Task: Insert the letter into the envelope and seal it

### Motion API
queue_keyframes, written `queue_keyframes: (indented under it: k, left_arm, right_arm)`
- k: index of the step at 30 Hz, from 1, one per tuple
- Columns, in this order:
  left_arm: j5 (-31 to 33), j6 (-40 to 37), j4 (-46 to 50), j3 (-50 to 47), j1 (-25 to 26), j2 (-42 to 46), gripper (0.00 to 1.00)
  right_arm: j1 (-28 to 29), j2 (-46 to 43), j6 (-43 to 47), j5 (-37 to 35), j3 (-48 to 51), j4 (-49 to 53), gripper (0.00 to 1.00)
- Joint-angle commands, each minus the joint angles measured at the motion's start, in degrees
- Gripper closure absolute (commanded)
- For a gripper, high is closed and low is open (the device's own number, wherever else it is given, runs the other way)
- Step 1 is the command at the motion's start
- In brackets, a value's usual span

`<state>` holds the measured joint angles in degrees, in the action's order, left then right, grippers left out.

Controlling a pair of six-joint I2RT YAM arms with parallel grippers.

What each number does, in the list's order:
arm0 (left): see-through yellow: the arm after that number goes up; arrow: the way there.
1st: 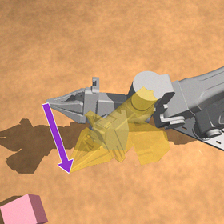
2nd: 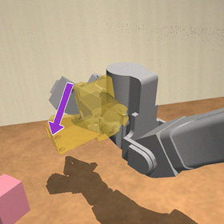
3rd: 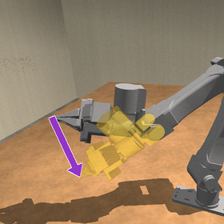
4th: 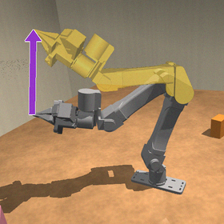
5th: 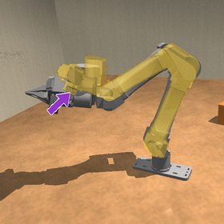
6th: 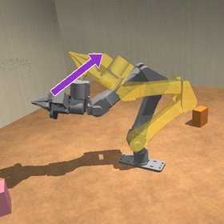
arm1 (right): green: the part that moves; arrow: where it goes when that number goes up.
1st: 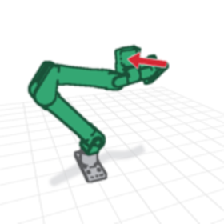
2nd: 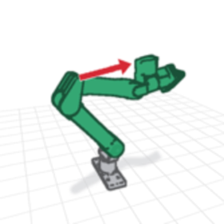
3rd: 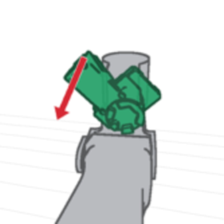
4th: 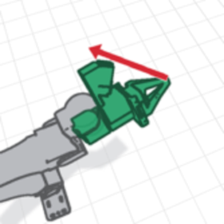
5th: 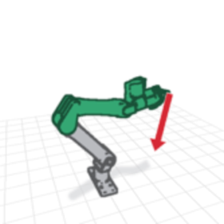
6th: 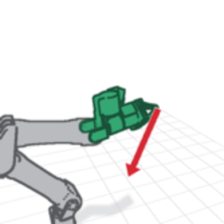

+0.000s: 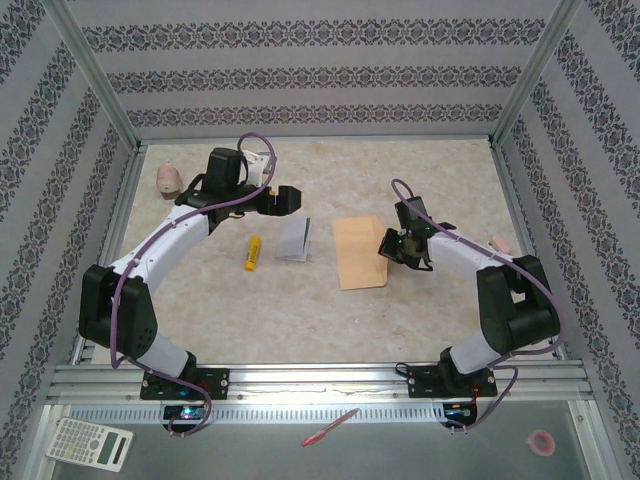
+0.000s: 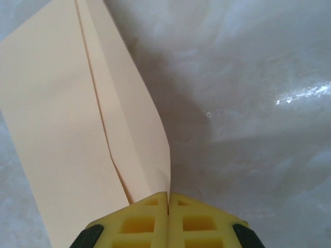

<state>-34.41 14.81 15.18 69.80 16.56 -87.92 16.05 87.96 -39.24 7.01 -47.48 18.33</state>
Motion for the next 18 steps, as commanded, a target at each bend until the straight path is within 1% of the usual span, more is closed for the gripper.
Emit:
queue_keyframes:
  k: [1, 18]
  left_arm:
    - [-0.4, -1.9, 1.4, 0.3, 0.5, 1.2, 0.00]
    - [0.4, -2.3, 1.8, -0.7, 0.5, 2.3, 0.00]
  right_arm:
    - [1.1, -1.9, -5.0, -3.6, 1.7, -0.8, 0.96]
    - [4.9, 2.8, -6.1, -3.1, -1.3, -2.6, 0.96]
